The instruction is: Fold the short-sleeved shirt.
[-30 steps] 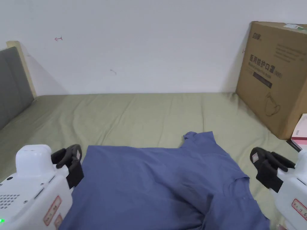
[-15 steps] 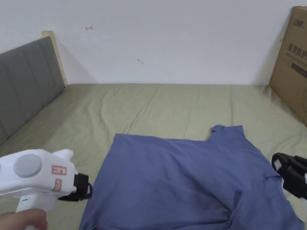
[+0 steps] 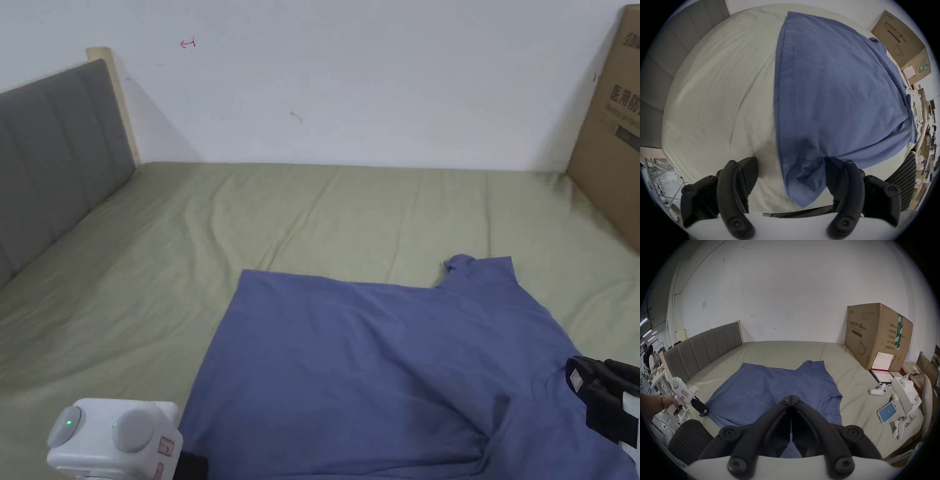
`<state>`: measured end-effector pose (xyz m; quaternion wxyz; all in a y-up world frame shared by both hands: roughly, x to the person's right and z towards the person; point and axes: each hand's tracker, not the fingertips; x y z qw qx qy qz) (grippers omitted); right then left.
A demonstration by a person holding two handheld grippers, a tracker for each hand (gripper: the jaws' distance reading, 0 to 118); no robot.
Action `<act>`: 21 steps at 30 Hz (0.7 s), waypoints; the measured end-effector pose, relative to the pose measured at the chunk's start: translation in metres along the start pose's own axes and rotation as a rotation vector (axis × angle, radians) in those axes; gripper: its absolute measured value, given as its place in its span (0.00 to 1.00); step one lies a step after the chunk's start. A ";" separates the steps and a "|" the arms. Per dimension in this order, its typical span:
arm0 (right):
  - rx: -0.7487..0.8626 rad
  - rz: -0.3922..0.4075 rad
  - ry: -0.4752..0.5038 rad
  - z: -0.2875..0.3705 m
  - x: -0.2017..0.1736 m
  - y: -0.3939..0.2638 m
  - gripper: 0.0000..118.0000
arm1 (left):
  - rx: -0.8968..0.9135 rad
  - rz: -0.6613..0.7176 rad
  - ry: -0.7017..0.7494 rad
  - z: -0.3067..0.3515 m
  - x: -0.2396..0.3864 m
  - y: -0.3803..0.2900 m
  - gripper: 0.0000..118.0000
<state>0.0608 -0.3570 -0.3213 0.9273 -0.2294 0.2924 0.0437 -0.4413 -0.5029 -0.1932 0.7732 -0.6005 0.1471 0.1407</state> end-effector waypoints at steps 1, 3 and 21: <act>-0.005 -0.003 -0.005 0.000 0.002 0.000 0.00 | 0.055 -0.012 0.010 0.008 0.002 -0.002 0.58; -0.017 -0.011 -0.017 -0.001 0.007 -0.002 0.00 | 0.127 0.005 -0.050 0.023 0.009 -0.011 0.04; -0.593 -0.265 -0.071 -0.038 0.117 -0.071 0.93 | 0.154 0.073 -0.163 0.066 0.006 -0.025 0.04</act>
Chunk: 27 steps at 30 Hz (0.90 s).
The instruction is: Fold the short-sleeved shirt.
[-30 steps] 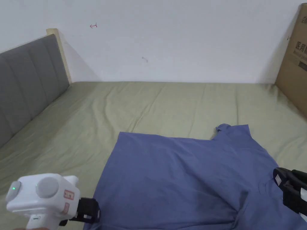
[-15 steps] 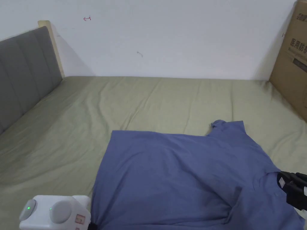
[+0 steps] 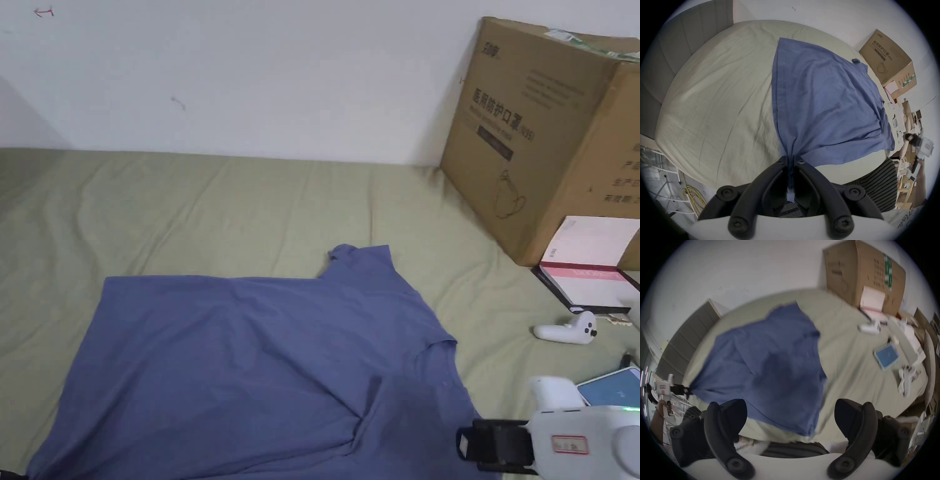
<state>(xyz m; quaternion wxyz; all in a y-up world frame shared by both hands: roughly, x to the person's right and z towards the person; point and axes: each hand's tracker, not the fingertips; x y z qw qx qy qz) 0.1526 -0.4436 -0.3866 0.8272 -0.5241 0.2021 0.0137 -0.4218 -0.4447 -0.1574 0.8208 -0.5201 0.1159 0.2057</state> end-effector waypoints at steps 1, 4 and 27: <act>-0.068 -0.007 -0.026 -0.013 0.007 -0.001 0.93 | 0.013 0.007 0.000 0.002 0.000 0.001 0.04; -0.172 0.017 -0.066 -0.043 0.016 -0.011 0.91 | 0.039 0.024 -0.010 0.007 0.003 0.005 0.04; -0.089 -0.004 0.103 0.020 0.008 0.000 0.06 | -0.079 0.100 -0.103 0.004 -0.018 0.021 0.04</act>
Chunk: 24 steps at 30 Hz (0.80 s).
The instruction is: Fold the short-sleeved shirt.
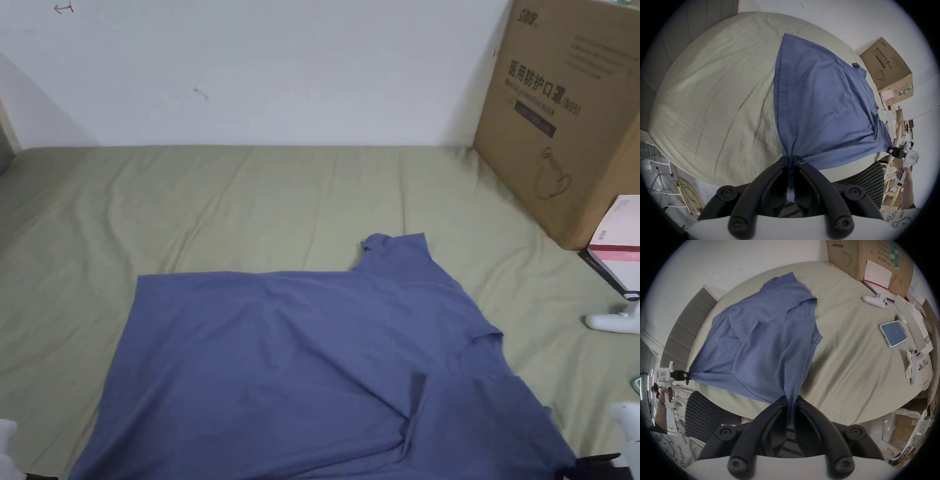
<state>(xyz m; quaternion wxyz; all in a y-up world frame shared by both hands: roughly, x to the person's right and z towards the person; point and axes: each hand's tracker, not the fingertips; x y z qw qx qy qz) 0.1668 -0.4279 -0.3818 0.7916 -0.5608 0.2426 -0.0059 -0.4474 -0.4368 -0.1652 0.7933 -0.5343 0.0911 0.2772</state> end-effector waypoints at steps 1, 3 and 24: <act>0.014 -0.020 0.024 0.003 -0.001 0.005 0.06 | 0.004 0.027 -0.016 0.001 -0.001 0.004 0.04; 0.037 -0.056 0.069 0.009 0.000 0.021 0.06 | 0.010 0.094 -0.078 0.003 -0.005 0.016 0.04; 0.207 -0.435 0.097 -0.135 0.038 0.210 0.74 | 0.114 0.259 -0.098 -0.100 0.006 0.204 0.88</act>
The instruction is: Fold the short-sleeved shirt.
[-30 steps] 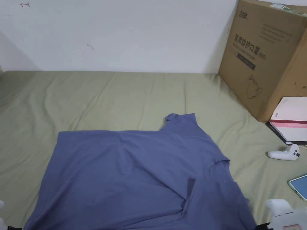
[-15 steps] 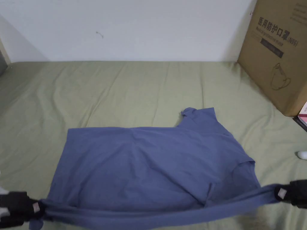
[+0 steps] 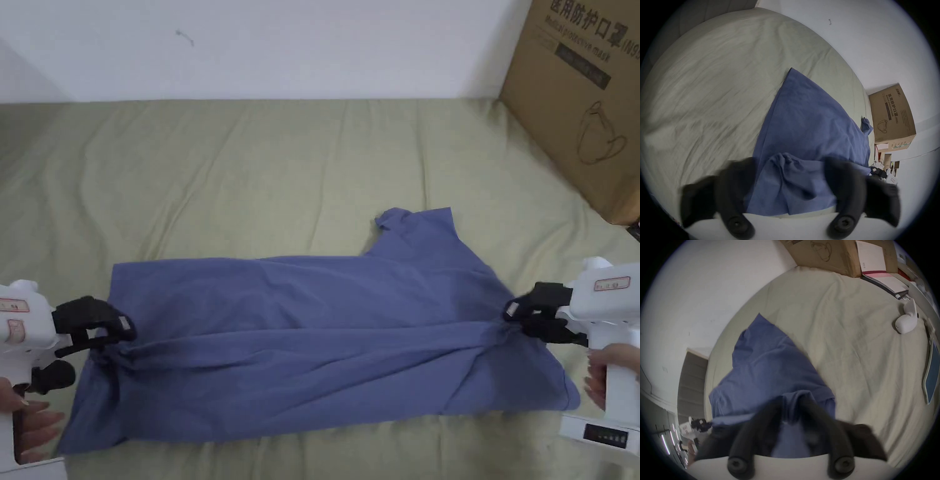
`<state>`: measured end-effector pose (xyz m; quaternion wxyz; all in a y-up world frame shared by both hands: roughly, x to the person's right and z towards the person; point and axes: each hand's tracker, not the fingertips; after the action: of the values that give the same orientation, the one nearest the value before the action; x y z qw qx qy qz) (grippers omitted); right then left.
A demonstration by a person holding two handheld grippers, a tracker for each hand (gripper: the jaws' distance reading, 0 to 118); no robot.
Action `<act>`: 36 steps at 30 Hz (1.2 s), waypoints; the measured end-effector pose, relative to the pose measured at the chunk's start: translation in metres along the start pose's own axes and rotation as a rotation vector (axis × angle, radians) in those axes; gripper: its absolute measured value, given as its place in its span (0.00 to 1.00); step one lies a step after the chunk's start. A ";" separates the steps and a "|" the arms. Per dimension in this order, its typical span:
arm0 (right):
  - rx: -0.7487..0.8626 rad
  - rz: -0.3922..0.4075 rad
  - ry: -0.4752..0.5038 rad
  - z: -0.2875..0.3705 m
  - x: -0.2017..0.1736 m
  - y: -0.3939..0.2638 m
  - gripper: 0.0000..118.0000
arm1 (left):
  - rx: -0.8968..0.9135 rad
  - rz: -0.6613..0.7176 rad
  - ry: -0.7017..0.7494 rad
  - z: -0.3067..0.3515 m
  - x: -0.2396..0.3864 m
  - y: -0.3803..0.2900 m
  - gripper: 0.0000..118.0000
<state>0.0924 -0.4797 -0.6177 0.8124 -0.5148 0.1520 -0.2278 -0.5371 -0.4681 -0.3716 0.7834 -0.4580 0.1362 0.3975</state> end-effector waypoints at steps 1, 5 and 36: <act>-0.004 -0.003 0.007 0.002 -0.002 -0.003 0.92 | 0.030 -0.010 -0.026 0.004 0.001 -0.002 0.86; 0.056 0.100 -0.003 0.030 -0.017 -0.018 0.96 | 0.119 -0.111 -0.043 0.031 0.014 -0.016 0.86; 0.448 0.457 0.249 0.182 -0.091 -0.177 0.00 | 0.034 -0.331 0.266 0.046 0.008 -0.084 0.94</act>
<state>0.0653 -0.3571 -0.3789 0.9106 -0.2443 0.3075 -0.1288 -0.4765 -0.4481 -0.3001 0.8208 -0.5091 0.1681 0.1972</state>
